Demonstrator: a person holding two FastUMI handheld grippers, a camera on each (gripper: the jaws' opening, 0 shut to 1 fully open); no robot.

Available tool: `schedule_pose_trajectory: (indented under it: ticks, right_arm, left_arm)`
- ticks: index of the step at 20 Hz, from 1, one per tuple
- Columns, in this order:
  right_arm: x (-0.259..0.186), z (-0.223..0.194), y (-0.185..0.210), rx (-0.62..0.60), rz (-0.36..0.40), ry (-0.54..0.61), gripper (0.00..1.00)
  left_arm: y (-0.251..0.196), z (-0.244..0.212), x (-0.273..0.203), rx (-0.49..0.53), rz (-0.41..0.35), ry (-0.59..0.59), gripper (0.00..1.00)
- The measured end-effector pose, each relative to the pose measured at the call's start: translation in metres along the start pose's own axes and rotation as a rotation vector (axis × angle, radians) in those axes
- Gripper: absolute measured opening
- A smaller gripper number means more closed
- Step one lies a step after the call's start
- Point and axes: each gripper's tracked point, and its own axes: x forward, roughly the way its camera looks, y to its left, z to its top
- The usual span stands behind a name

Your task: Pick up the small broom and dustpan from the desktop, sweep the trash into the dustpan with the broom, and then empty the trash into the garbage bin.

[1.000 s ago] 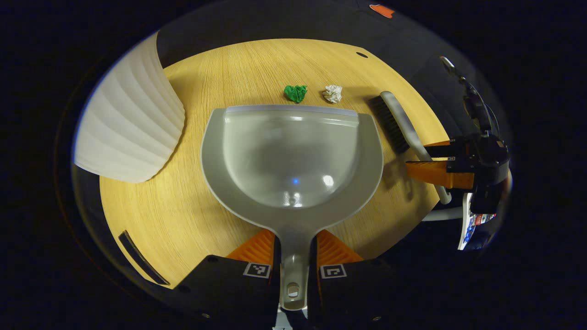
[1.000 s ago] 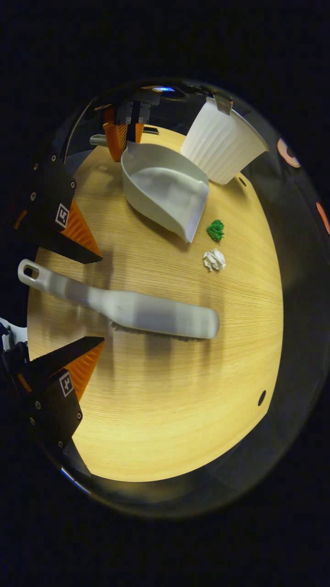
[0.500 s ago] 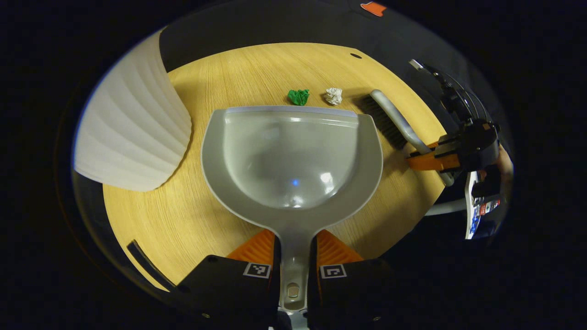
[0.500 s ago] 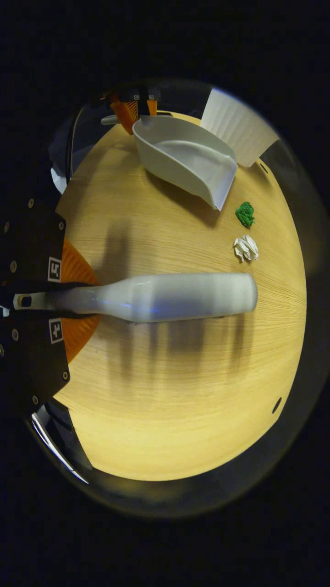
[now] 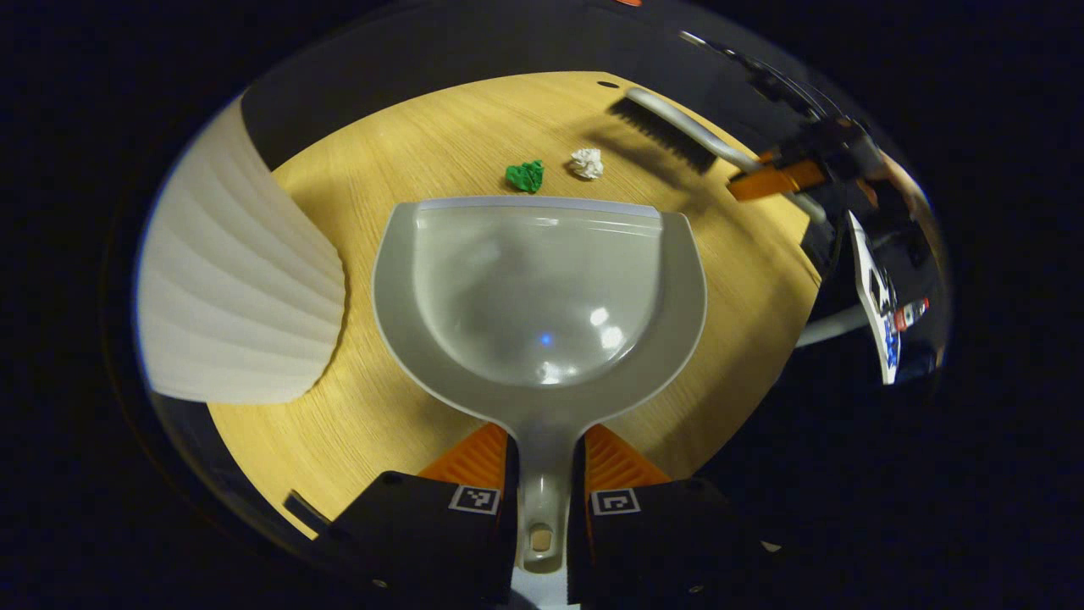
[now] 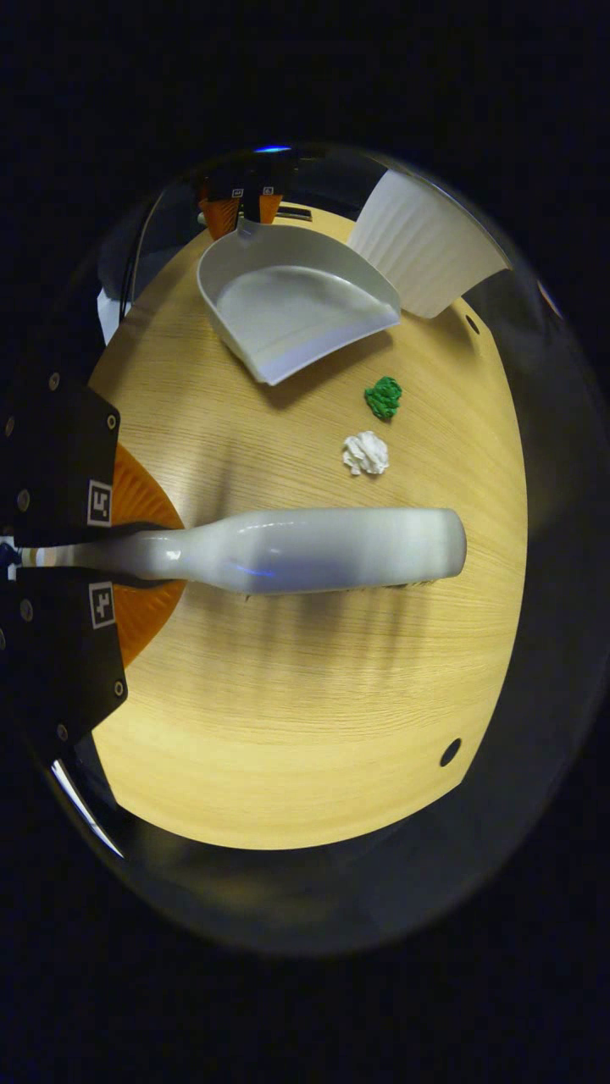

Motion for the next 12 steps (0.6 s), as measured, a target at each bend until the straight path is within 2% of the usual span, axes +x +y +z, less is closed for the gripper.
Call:
schedule_pose_trajectory:
  ticks: [2,4,7,12]
  right_arm:
    - [0.006,0.024,-0.01,-0.073,-0.028,-0.006,0.09]
    - [0.023,0.046,-0.012,-0.122,-0.019,0.01,0.09]
    - [0.054,0.06,-0.019,-0.203,-0.049,0.069,0.09]
    - [0.059,0.067,0.015,-0.334,0.027,0.089,0.09]
  left_arm:
    - [0.009,0.005,0.007,0.054,0.003,0.011,0.25]
    - [0.02,0.014,0.016,0.086,0.017,0.02,0.25]
    - [0.042,0.001,0.012,0.121,0.021,0.032,0.25]
    - [0.043,-0.001,0.016,0.157,-0.029,0.054,0.25]
